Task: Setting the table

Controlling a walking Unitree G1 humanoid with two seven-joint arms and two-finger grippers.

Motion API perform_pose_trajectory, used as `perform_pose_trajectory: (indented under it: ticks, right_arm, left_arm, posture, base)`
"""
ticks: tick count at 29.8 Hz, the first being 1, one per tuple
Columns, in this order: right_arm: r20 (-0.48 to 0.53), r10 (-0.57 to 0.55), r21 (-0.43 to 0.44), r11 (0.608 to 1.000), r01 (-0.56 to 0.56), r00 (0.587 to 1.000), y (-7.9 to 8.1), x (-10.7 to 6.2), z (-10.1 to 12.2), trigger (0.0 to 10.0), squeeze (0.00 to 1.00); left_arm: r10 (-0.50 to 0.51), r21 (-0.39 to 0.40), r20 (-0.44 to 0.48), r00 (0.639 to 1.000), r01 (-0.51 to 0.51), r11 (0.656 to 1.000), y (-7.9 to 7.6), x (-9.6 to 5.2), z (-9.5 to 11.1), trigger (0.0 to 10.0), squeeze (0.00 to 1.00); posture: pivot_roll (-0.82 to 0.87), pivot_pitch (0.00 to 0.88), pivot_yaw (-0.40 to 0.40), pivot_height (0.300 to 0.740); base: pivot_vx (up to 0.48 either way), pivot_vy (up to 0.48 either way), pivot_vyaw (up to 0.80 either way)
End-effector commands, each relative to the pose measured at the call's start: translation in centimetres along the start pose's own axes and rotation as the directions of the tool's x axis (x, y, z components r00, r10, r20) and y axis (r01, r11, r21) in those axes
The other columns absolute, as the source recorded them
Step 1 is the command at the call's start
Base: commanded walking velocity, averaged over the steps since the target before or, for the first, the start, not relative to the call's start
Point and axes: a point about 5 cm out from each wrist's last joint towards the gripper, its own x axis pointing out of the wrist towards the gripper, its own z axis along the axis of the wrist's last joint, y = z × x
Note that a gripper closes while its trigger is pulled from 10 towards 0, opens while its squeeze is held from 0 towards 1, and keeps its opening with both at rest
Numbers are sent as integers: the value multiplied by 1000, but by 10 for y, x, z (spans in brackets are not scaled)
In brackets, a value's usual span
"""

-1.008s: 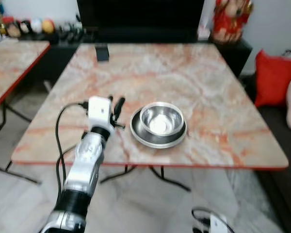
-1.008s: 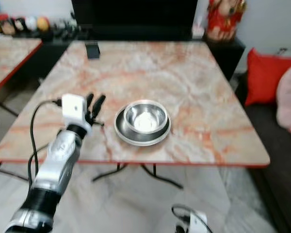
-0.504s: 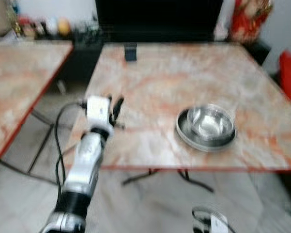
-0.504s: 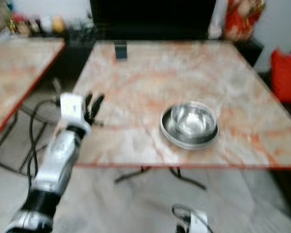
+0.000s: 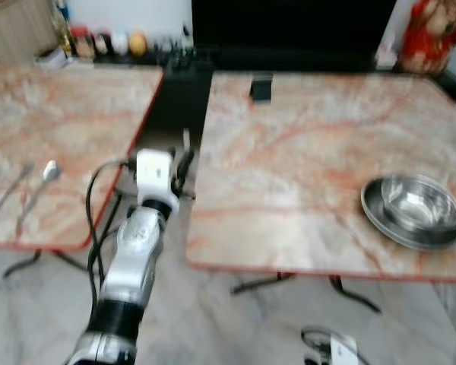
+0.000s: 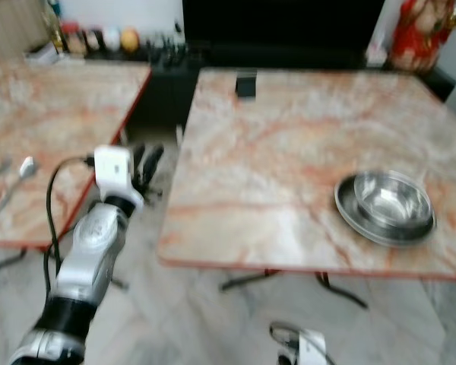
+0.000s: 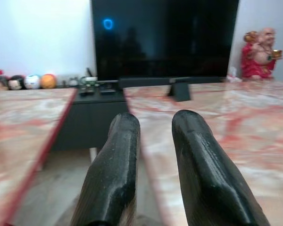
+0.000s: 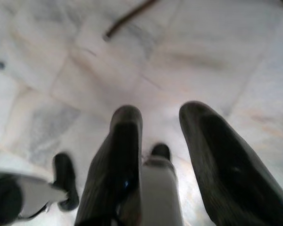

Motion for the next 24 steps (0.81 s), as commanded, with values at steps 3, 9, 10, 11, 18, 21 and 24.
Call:
perform_pose_trajectory:
  ticks: [3, 9, 10, 11, 18, 21, 24]
  right_arm:
    - [-4, 19, 12, 1000, -19, 1000, 8, 1, -1, 10000, 0]
    - [-7, 22, -3, 1000, -22, 1000, 8, 1, -1, 10000, 0]
    - [-7, 23, -5, 1000, -23, 1000, 8, 1, -1, 10000, 0]
    - [-7, 23, -5, 1000, -23, 1000, 8, 1, -1, 10000, 0]
    - [-8, 27, 0, 1000, -27, 1000, 9, 1, -1, 10000, 0]
    - [-9, 28, 0, 1000, -28, 1000, 9, 2, -1, 10000, 0]
    - [-10, 31, -5, 1000, -31, 999, 9, 2, -1, 10000, 0]
  left_arm:
    - [31, 14, 4, 1000, -31, 999, 9, -1, 2, 10000, 0]
    - [37, 14, 7, 999, -37, 999, 9, -1, 3, 10000, 0]
    - [38, 15, 8, 999, -38, 999, 10, -1, 3, 10000, 0]
    - [38, 15, 8, 999, -38, 999, 10, -1, 3, 10000, 0]
    - [43, 16, 12, 999, -43, 999, 11, -1, 5, 10000, 0]
    - [45, 18, 14, 999, -45, 999, 11, 0, 6, 10000, 0]
    - [49, 19, 18, 999, -49, 999, 13, 1, 7, 10000, 0]
  posture:
    - [65, 0, -37, 740]
    - [66, 0, -37, 740]
    - [66, 0, -37, 740]
    - [66, 0, -37, 740]
    - [70, 0, -37, 740]
    - [71, 0, -37, 740]
    - [73, 0, -37, 740]
  base:
    - [0, 480, 0]
    - [0, 469, 0]
    - [0, 480, 444]
    - [0, 480, 444]
    - [0, 480, 310]
    - [0, 459, 0]
    - [0, 480, 0]
